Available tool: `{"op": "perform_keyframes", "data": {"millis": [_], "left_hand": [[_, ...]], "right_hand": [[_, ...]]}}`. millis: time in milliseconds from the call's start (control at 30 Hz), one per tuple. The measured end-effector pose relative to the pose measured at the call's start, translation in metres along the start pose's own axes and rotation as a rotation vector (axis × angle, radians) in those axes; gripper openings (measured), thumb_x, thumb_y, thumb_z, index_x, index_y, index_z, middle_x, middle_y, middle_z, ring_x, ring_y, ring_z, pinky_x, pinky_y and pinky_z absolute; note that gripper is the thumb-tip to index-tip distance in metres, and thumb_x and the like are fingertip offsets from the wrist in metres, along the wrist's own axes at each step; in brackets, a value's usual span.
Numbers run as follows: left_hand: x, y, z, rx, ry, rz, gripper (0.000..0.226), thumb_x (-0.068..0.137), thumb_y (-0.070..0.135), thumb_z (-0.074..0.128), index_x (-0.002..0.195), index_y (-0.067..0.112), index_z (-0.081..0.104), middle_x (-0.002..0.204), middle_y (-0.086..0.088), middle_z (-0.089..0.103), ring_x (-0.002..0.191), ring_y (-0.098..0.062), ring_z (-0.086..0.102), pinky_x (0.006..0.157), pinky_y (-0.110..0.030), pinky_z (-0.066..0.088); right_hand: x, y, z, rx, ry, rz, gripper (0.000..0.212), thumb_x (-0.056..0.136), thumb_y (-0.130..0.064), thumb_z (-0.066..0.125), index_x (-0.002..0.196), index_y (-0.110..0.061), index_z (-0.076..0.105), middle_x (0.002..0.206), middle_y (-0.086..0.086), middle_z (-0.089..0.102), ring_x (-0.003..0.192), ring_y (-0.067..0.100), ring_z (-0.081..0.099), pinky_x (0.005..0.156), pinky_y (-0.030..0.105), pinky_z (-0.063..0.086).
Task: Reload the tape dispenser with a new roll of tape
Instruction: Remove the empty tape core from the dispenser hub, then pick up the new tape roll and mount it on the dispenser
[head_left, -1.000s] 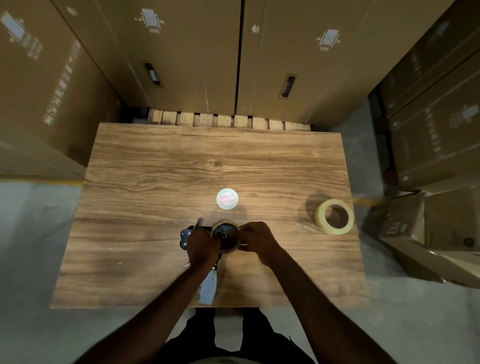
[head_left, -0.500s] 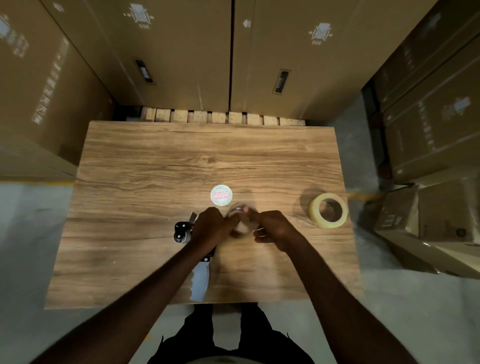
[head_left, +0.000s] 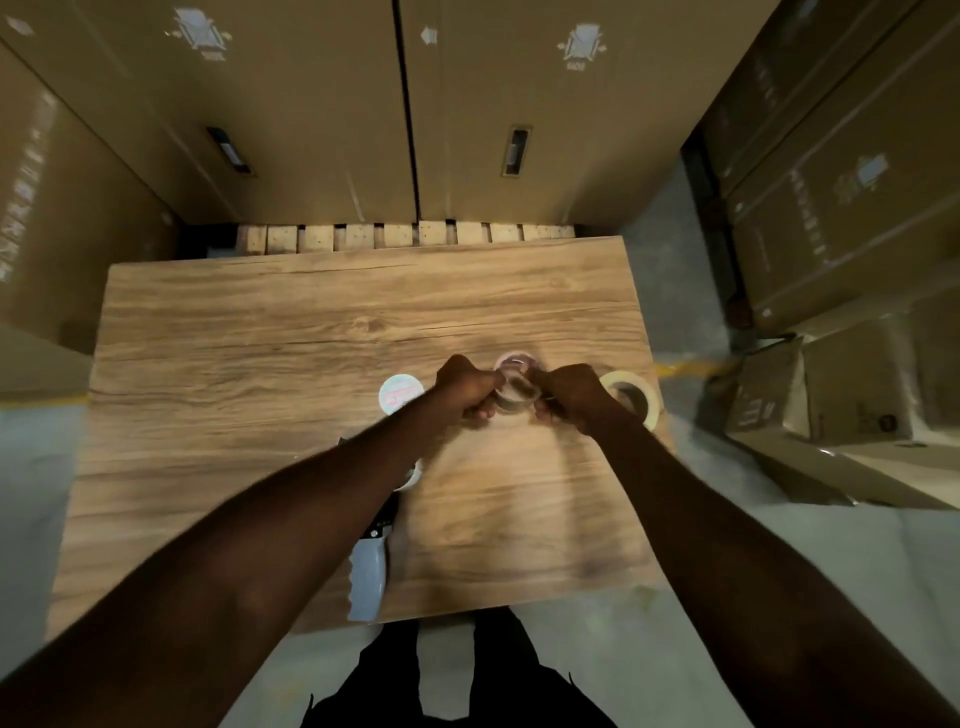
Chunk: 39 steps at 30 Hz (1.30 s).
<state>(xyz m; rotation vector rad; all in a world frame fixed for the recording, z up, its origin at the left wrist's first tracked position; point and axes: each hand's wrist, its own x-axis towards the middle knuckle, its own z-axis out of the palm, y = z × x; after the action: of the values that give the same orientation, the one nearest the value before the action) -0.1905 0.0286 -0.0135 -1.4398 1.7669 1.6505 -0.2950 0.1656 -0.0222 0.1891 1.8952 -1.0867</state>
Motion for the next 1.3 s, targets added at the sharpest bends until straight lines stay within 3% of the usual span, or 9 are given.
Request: {"op": "perform_keyframes", "data": {"millis": [67,167,400,633,733,833,1067,1167,1300], "left_hand": [[0.006,0.004,0.002,0.008,-0.006,-0.008,0.026,0.080,0.009,0.073,0.094,-0.013,0.072,0.079,-0.025,0.075,0.059,-0.033,0.074,0.065,-0.045,0.065],[0.013,0.004,0.004,0.023,0.022,0.001,0.007,0.082,-0.004,0.068,0.089,-0.007,0.067,0.078,-0.025,0.069,0.082,-0.046,0.076,0.081,-0.059,0.061],[0.018,0.007,0.012,0.066,0.093,0.028,0.006,0.080,-0.002,0.068,0.082,0.003,0.066,0.071,-0.018,0.066,0.079,-0.045,0.076,0.070,-0.051,0.062],[0.022,0.009,0.017,-0.054,0.079,0.054,0.020,0.083,-0.008,0.066,0.066,0.001,0.061,0.066,-0.026,0.059,0.066,-0.039,0.064,0.062,-0.045,0.048],[0.019,0.004,0.015,-0.143,0.096,0.084,0.015,0.085,-0.004,0.066,0.074,0.004,0.061,0.070,-0.022,0.062,0.067,-0.036,0.066,0.063,-0.042,0.051],[0.013,-0.011,0.005,-0.164,0.075,0.112,0.008,0.089,-0.001,0.064,0.084,0.004,0.062,0.078,-0.023,0.065,0.054,-0.027,0.066,0.051,-0.030,0.053],[-0.009,-0.055,-0.027,-0.245,0.078,0.083,0.006,0.096,-0.003,0.054,0.095,-0.001,0.060,0.075,-0.018,0.061,0.039,-0.013,0.057,0.038,-0.018,0.044],[-0.027,-0.069,-0.037,-0.287,0.128,0.091,0.011,0.093,-0.008,0.054,0.095,-0.004,0.064,0.066,-0.014,0.061,0.032,-0.008,0.056,0.035,-0.015,0.045],[-0.047,-0.085,-0.042,-0.285,0.171,0.100,0.015,0.092,-0.009,0.054,0.085,-0.003,0.066,0.055,-0.007,0.064,0.032,-0.006,0.058,0.034,-0.015,0.045]], "right_hand": [[0.005,0.002,-0.006,0.015,-0.036,-0.027,0.032,0.095,-0.005,0.076,0.106,0.024,0.069,0.092,0.033,0.064,0.070,0.031,0.059,0.059,0.037,0.051],[0.008,0.008,-0.006,-0.016,-0.047,-0.052,0.028,0.095,0.009,0.065,0.113,0.030,0.062,0.089,0.030,0.061,0.063,0.026,0.055,0.055,0.031,0.046],[0.015,0.015,0.000,0.049,-0.008,-0.053,0.008,0.095,0.012,0.063,0.098,0.009,0.070,0.088,0.031,0.062,0.062,0.026,0.057,0.060,0.035,0.052],[0.006,0.015,-0.010,0.035,-0.005,-0.157,0.007,0.099,0.004,0.065,0.102,0.008,0.069,0.090,0.029,0.065,0.066,0.029,0.063,0.061,0.036,0.051],[0.000,0.022,-0.034,-0.326,0.246,-0.470,0.026,0.096,-0.022,0.077,0.116,-0.006,0.077,0.094,0.009,0.079,0.081,0.021,0.073,0.073,0.025,0.056],[-0.010,0.033,-0.068,-0.476,0.410,-0.599,0.045,0.088,-0.037,0.085,0.125,-0.013,0.075,0.109,0.009,0.080,0.099,0.026,0.074,0.085,0.042,0.061],[-0.013,0.052,-0.123,-0.929,0.163,-0.376,0.140,0.058,-0.039,0.104,0.168,-0.010,0.022,0.167,0.024,0.032,0.156,0.044,0.026,0.123,0.054,0.034],[-0.014,0.056,-0.122,-0.951,0.089,-0.332,0.145,0.061,-0.033,0.104,0.170,-0.014,0.011,0.168,0.020,0.028,0.153,0.046,0.031,0.120,0.058,0.040],[-0.015,0.056,-0.120,-0.940,0.134,-0.382,0.133,0.064,-0.030,0.103,0.168,-0.015,0.020,0.160,0.021,0.039,0.145,0.046,0.042,0.115,0.055,0.044]]}}
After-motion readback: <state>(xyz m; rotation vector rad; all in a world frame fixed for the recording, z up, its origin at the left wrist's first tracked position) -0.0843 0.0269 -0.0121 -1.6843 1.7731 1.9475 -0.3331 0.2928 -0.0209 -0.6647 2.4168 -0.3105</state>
